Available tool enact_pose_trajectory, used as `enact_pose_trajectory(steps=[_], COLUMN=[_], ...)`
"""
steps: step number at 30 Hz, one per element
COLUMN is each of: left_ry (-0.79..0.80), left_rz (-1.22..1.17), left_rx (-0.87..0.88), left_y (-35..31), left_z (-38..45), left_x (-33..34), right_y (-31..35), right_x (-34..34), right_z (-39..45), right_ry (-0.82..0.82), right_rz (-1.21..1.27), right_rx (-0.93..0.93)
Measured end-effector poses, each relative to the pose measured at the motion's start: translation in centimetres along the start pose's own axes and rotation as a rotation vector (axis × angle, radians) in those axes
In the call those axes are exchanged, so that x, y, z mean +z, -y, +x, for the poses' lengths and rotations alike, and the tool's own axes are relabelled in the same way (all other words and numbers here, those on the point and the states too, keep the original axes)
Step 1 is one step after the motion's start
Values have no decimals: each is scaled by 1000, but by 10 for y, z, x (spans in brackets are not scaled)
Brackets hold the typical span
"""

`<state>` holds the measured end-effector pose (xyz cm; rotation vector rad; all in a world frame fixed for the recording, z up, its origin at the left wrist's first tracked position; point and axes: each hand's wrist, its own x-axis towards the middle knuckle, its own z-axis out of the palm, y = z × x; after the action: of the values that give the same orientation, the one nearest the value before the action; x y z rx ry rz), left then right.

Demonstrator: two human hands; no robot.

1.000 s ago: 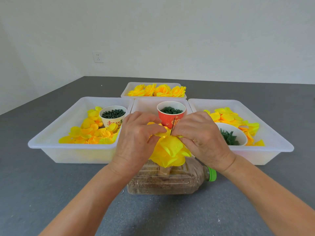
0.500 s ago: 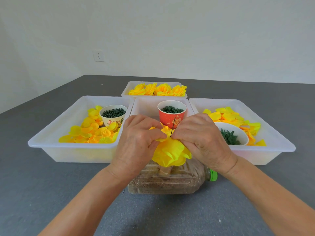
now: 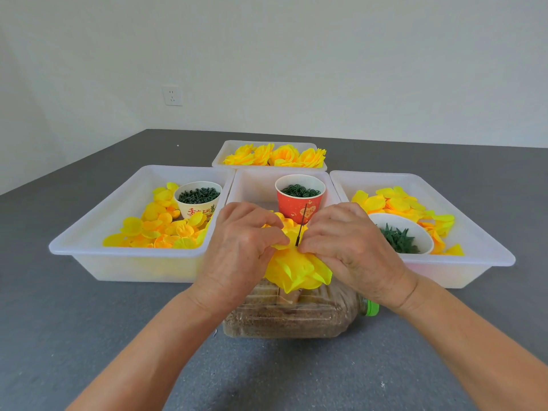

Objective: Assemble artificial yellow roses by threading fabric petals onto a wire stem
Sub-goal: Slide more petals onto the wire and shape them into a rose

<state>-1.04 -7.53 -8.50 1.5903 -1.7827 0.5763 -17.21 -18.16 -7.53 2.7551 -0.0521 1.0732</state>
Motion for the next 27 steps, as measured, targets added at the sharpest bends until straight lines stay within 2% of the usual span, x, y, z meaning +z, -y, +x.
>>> enact_pose_trajectory(steps=[3,7,11,15,18,27], left_ry=[15,117,284,263,198,183], left_rz=[38,39,-164,-404,-448,-646], left_rx=[76,105,-53,-249,-341,-506], left_y=[1,2,6,1,-4,-4], left_z=[0,2,6,9,13,8], left_x=[0,-6,-13,-13,-5,9], right_y=[1,4,3,7,8,5], right_x=[-6,-11,-7,1,5,6], right_z=[1,3,9,12,14,13], right_ry=[111,243,206,175,166,179], right_rz=[56,261,531,598,641,689], right_rx=[47,298,592,805,882,936])
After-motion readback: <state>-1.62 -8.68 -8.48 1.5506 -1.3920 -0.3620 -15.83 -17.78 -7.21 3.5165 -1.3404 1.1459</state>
